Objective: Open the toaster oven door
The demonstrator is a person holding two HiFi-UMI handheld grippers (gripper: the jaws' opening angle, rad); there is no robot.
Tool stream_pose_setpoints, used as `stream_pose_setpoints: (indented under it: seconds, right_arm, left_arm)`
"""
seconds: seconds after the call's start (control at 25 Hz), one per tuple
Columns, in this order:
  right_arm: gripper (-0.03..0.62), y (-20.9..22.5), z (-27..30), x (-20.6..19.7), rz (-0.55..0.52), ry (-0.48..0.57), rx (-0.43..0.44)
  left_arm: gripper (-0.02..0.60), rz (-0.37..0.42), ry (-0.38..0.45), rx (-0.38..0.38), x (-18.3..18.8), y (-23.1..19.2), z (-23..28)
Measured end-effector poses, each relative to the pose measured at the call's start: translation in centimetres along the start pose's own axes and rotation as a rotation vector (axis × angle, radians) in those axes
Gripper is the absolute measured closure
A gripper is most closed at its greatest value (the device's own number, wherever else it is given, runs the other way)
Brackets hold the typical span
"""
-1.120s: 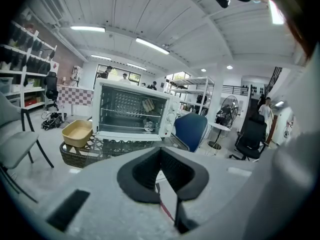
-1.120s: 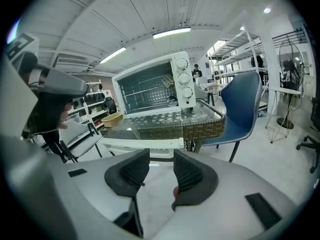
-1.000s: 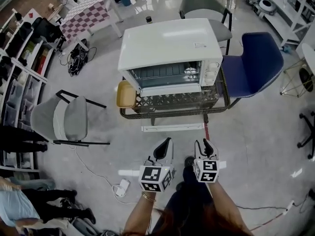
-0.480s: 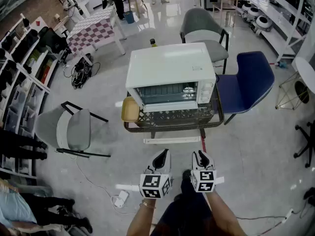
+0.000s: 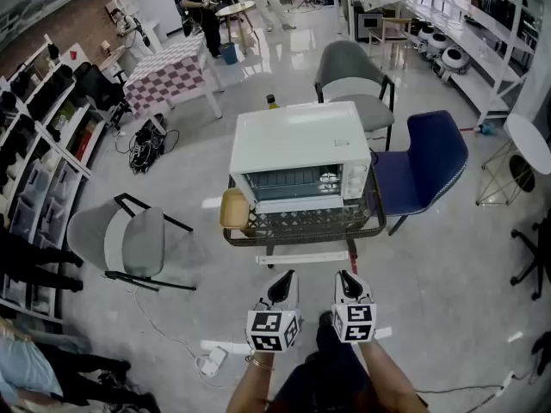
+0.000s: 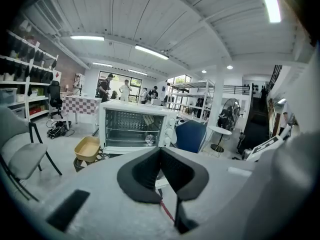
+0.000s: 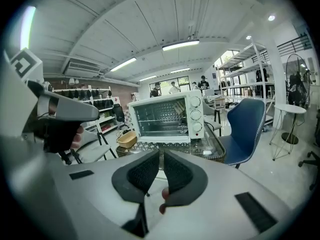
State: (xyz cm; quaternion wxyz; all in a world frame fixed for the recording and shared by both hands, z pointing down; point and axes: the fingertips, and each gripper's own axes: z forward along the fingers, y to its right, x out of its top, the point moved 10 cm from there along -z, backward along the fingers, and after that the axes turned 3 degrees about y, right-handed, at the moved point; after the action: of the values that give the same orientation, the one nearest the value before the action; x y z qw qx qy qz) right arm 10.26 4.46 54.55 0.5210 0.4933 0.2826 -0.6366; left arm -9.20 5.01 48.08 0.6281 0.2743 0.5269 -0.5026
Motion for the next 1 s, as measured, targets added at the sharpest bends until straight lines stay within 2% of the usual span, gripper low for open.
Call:
stream_pose_setpoints:
  seconds: [0.56,1.0]
  right_arm:
    - [0.591,-2.7,-3.2,3.5,-0.025,0.056,-0.011]
    - [0.592,-4.8,-5.7,5.9,-0.049,0.1,-0.008]
  left_arm:
    - [0.568,0.03,0.045,-0.037,3.1,0.5,-3.4]
    - [0.568,0.045,0.077,-0.036,5.3,0.7,-6.6]
